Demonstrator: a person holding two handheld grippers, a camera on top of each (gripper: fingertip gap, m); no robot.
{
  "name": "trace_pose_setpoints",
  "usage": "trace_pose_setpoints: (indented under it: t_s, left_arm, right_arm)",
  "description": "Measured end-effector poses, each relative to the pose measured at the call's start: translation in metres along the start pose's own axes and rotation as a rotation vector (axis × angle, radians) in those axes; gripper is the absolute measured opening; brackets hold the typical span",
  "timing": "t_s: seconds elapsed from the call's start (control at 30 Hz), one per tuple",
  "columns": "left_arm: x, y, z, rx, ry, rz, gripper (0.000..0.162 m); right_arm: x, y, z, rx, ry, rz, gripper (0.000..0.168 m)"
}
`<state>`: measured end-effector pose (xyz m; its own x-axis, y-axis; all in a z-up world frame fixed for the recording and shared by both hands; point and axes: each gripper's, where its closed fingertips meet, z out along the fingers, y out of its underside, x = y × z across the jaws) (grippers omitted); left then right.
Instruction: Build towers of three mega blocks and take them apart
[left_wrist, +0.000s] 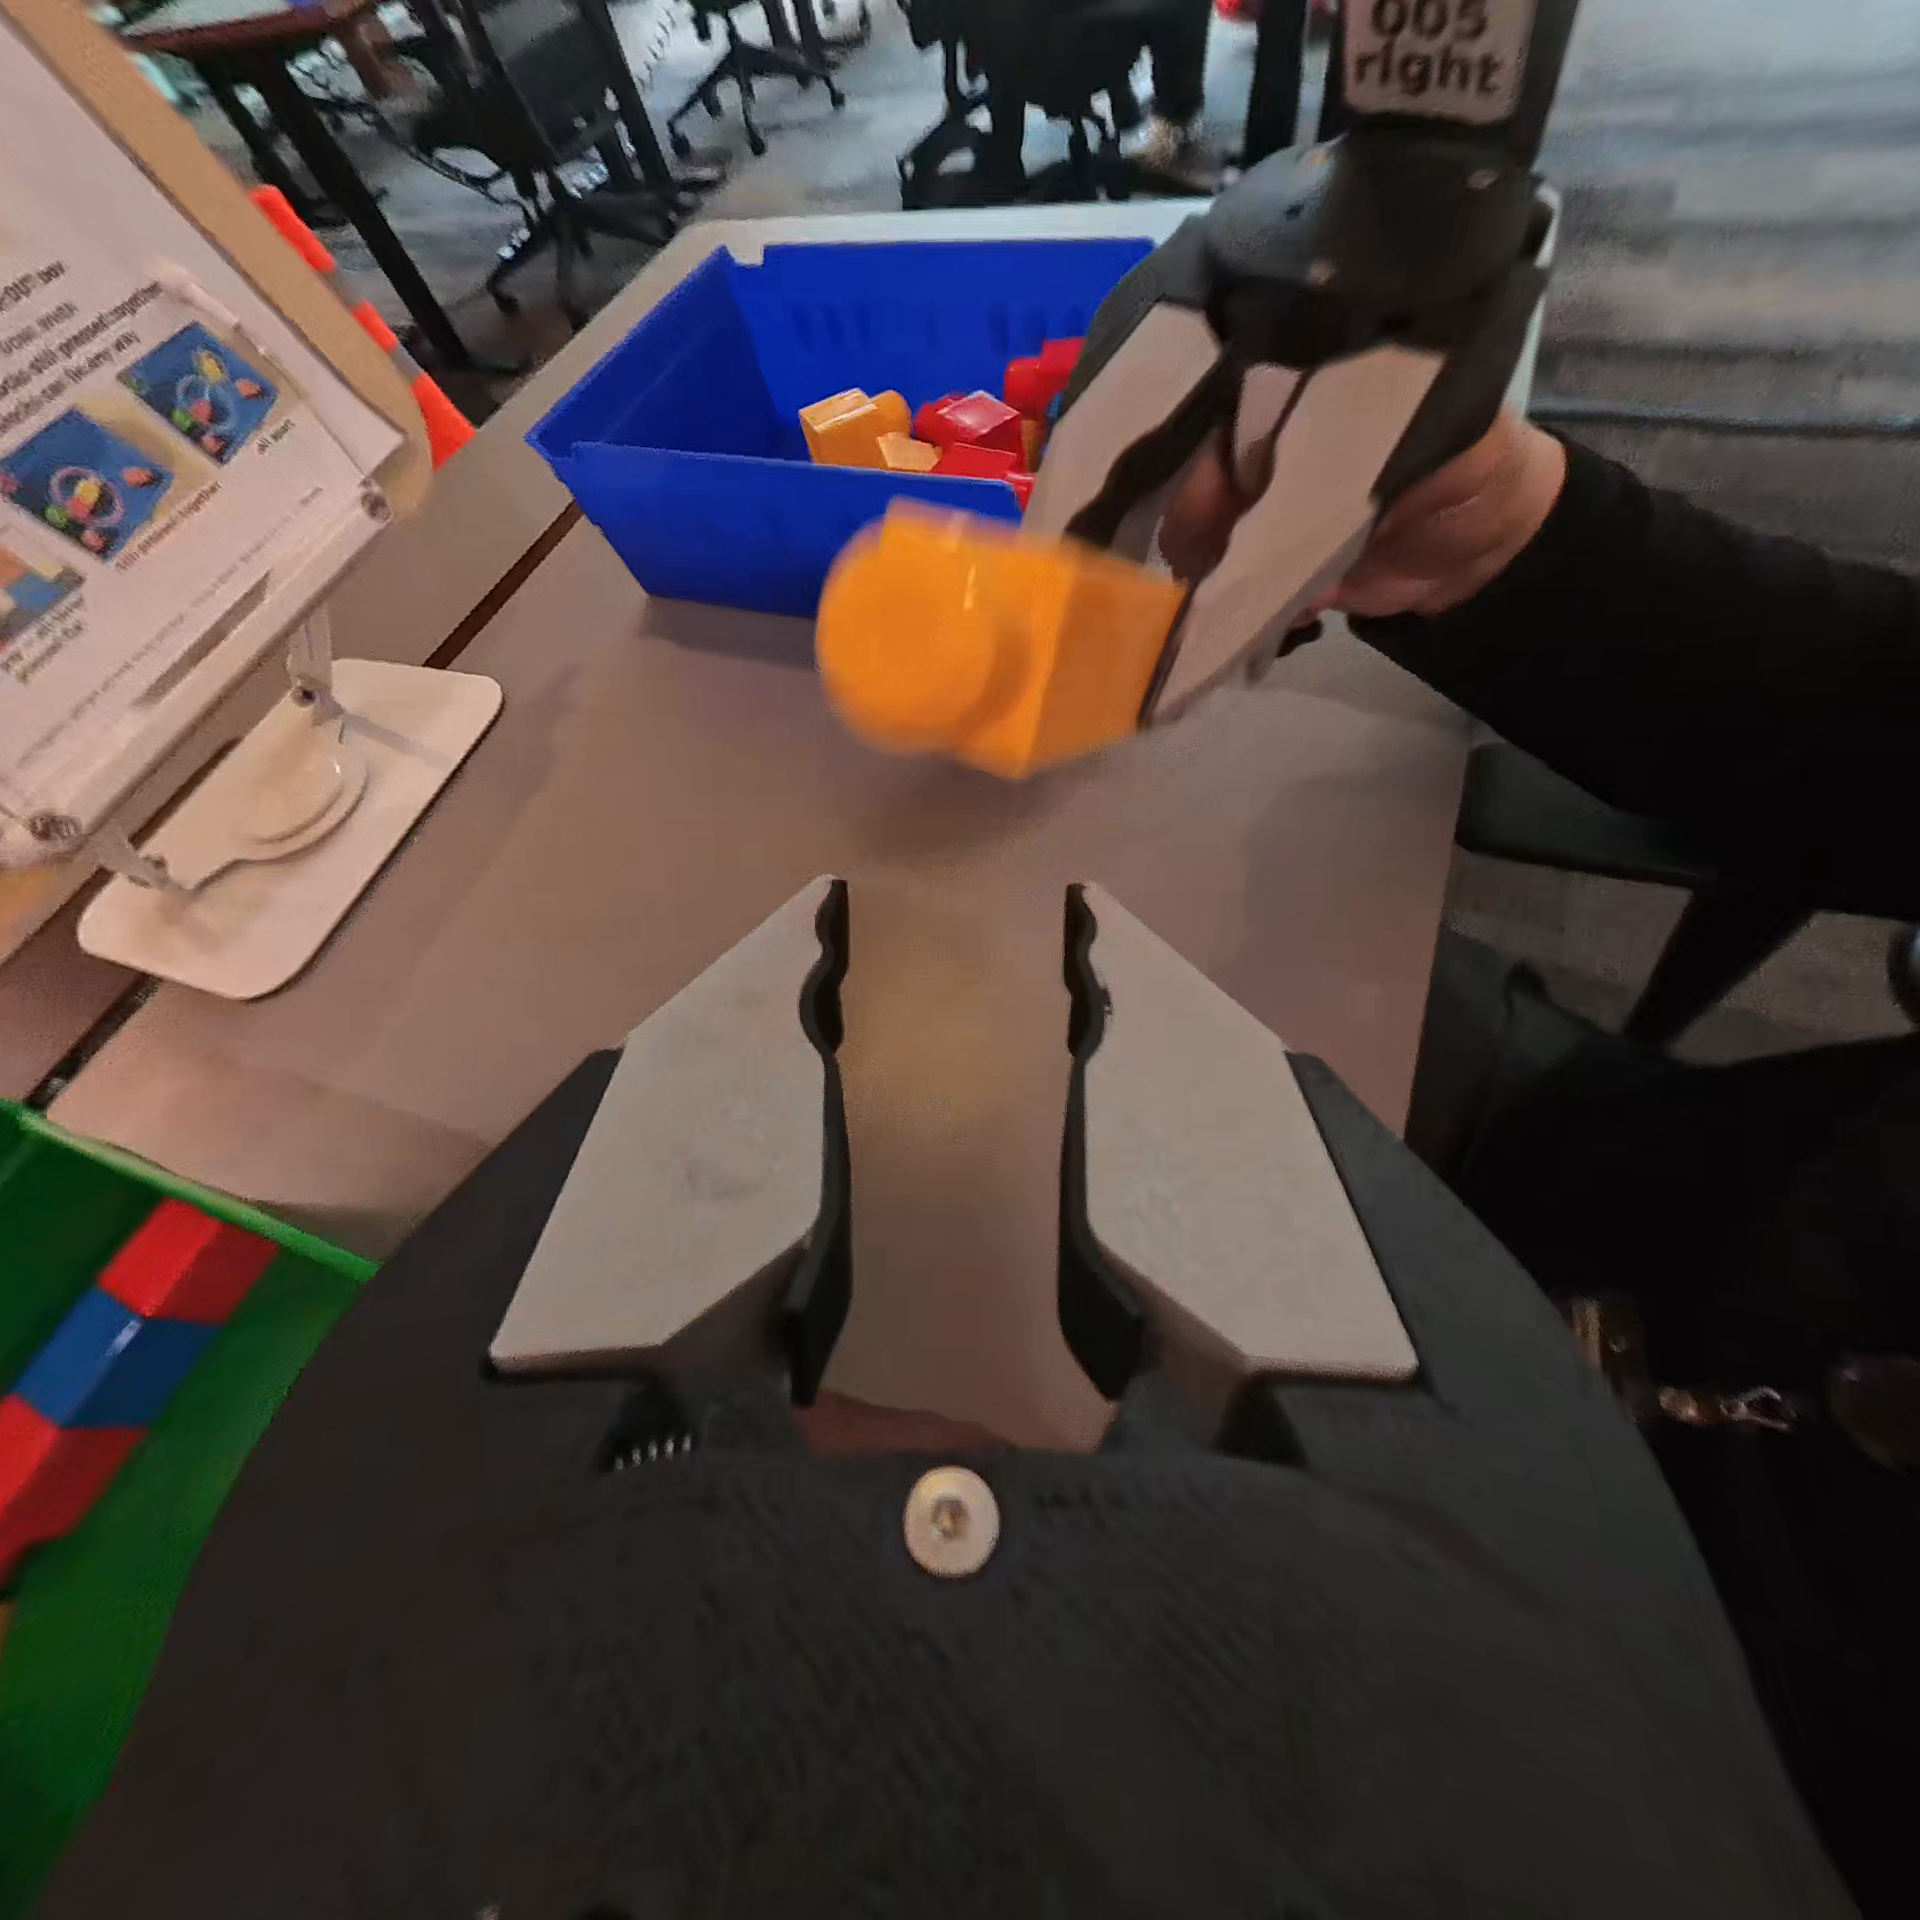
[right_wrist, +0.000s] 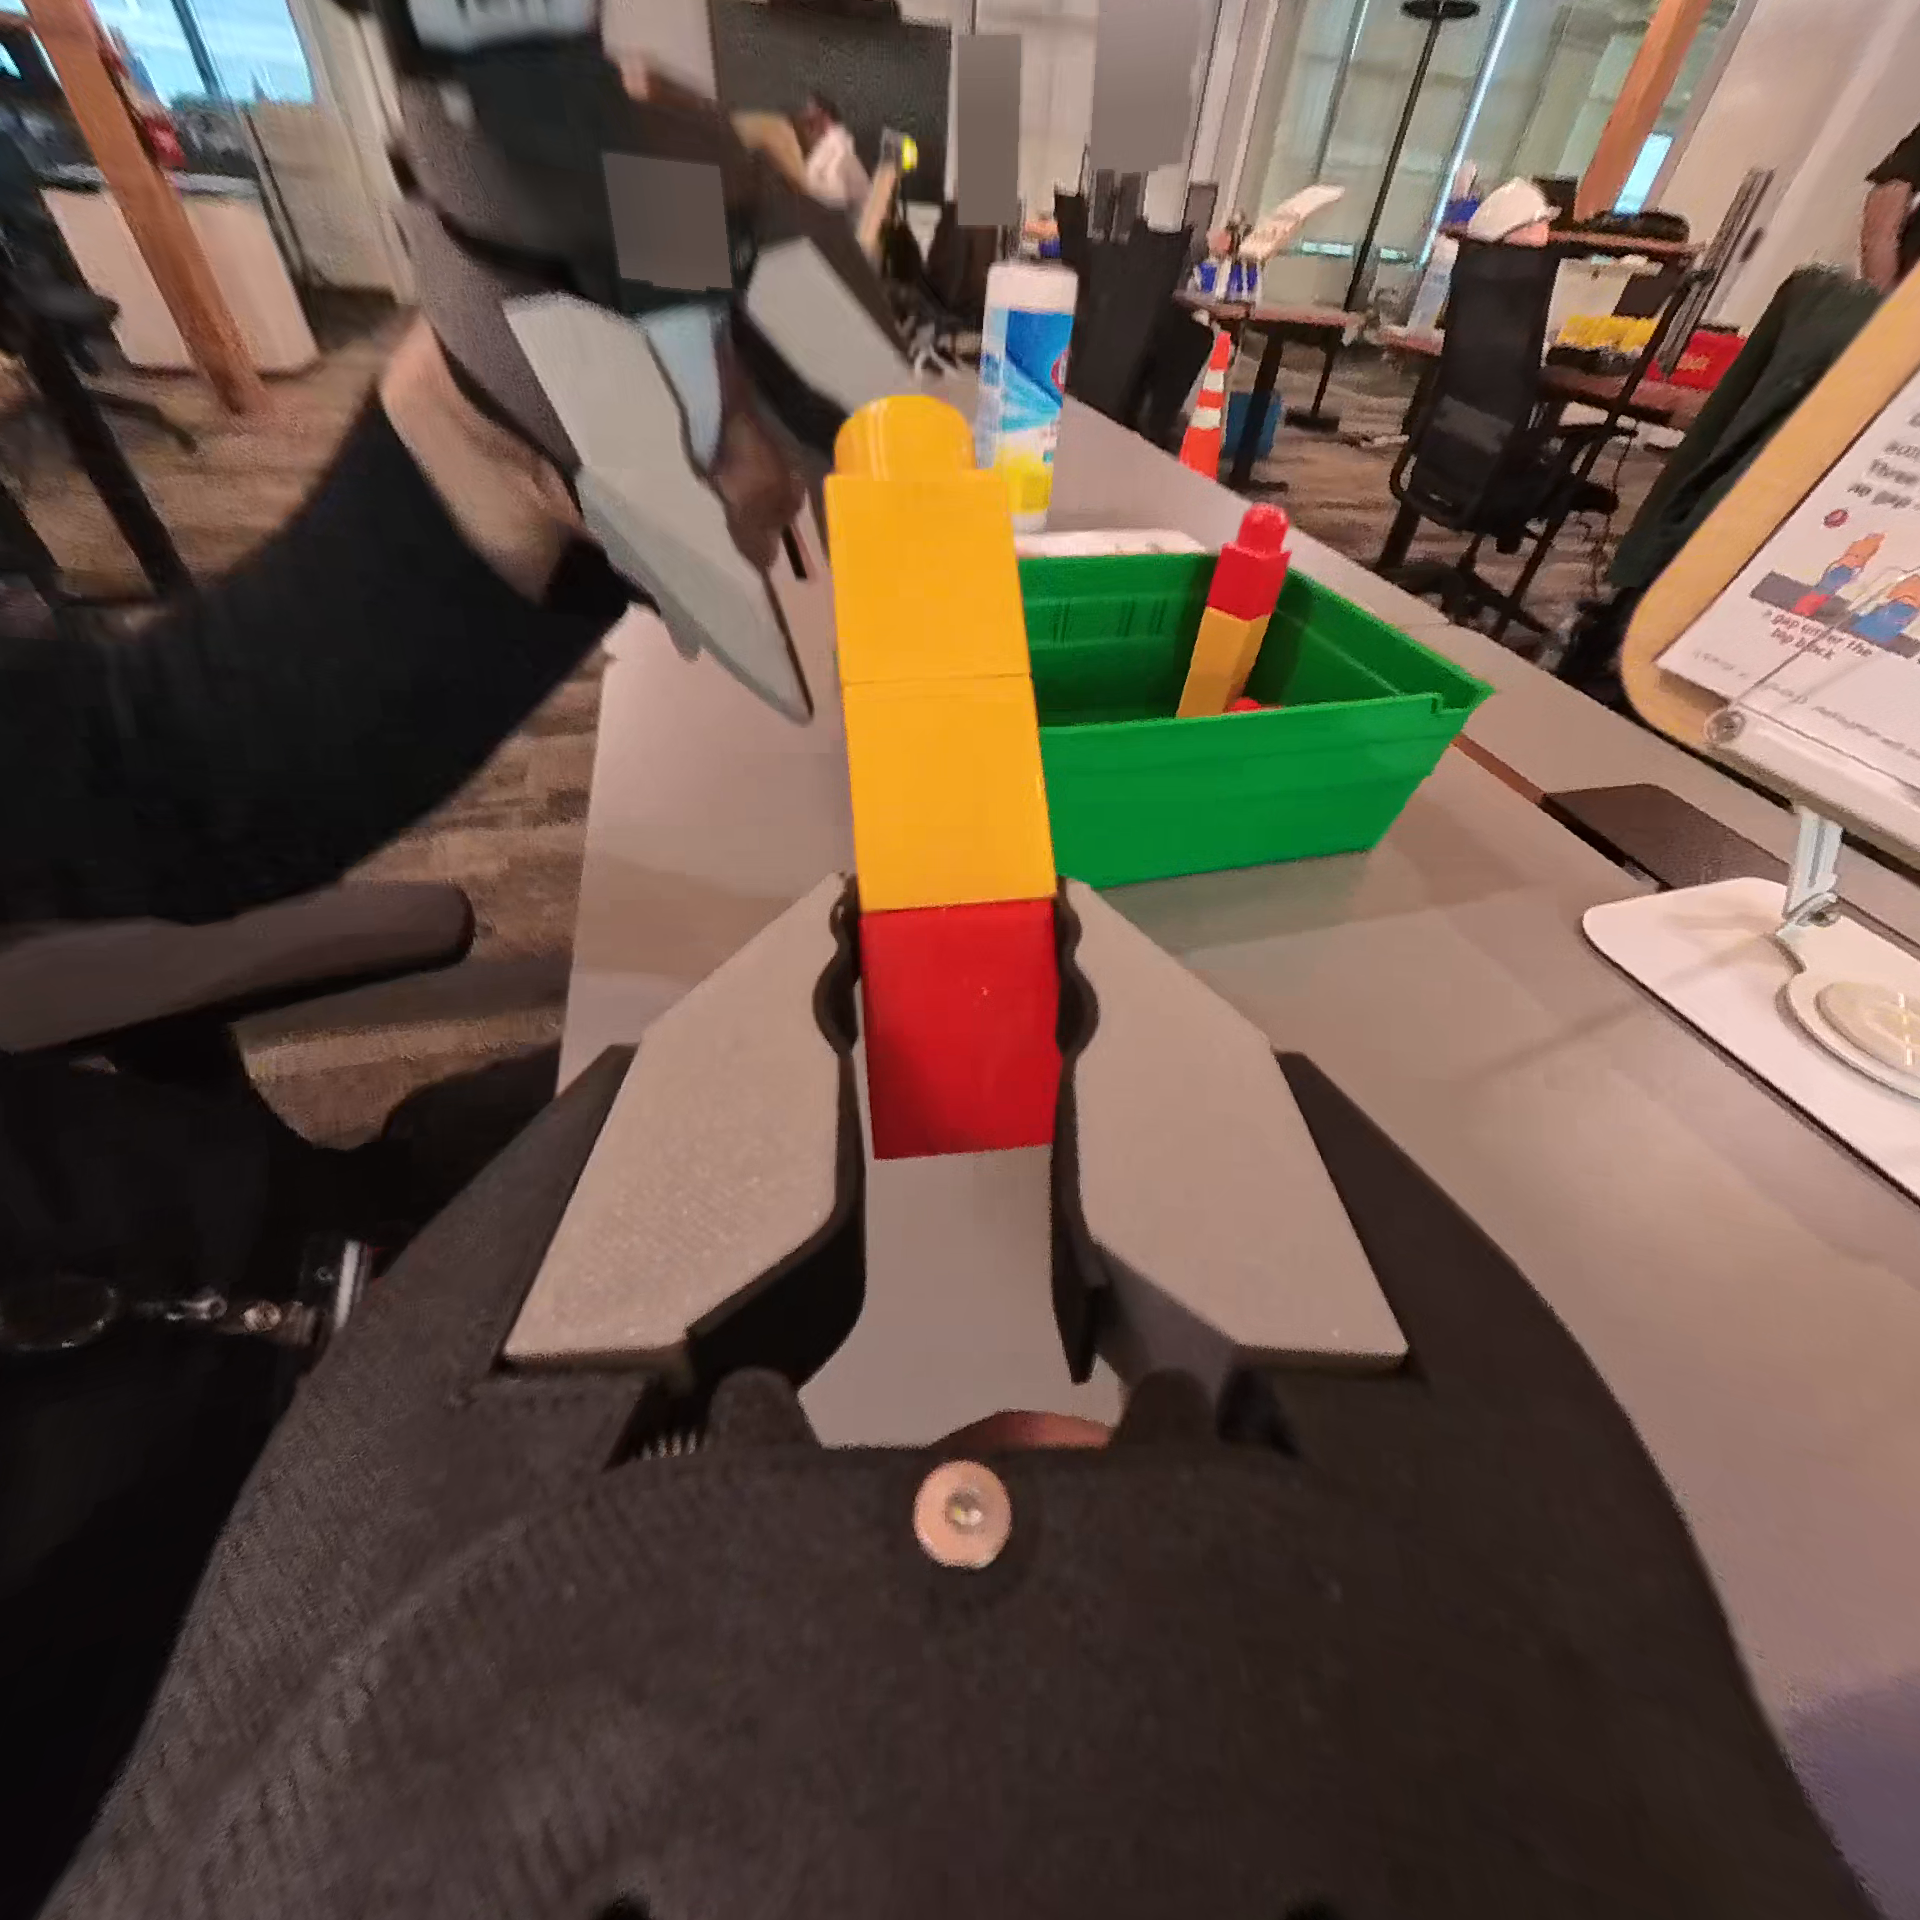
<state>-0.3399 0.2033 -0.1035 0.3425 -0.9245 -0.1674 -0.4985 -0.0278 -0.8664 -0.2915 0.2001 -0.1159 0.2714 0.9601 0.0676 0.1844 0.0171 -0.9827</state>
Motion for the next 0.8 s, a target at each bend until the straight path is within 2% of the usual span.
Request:
trace_pose_setpoints:
  t_s: [0.1, 0.23, 0.4, 0.6, 0.8]
  left_arm:
    - [-0.001, 0.016, 0.004, 0.112, -0.027, -0.093, 0.038]
    - [0.029, 0.001, 0.004, 0.362, 0.241, -0.232, 0.04]
    - [0.019, -0.014, 0.003, 0.503, 0.309, -0.358, 0.037]
    - [0.014, -0.005, 0.015, 0.476, 0.288, -0.384, 0.037]
    - [0.014, 0.028, 0.046, 0.245, 0.16, -0.245, 0.036]
  right_arm:
    - [-0.01, -0.015, -0.007, 0.084, -0.073, 0.048, 0.033]
    - [-0.022, -0.011, 0.009, 0.064, -0.105, 0.037, 0.033]
    - [-0.027, 0.009, 0.035, 0.021, -0.142, 0.099, 0.033]
    - [-0.023, 0.025, 0.043, -0.015, -0.165, 0.171, 0.033]
    - [-0.013, 0.079, 0.054, -0.268, -0.115, 0.162, 0.038]
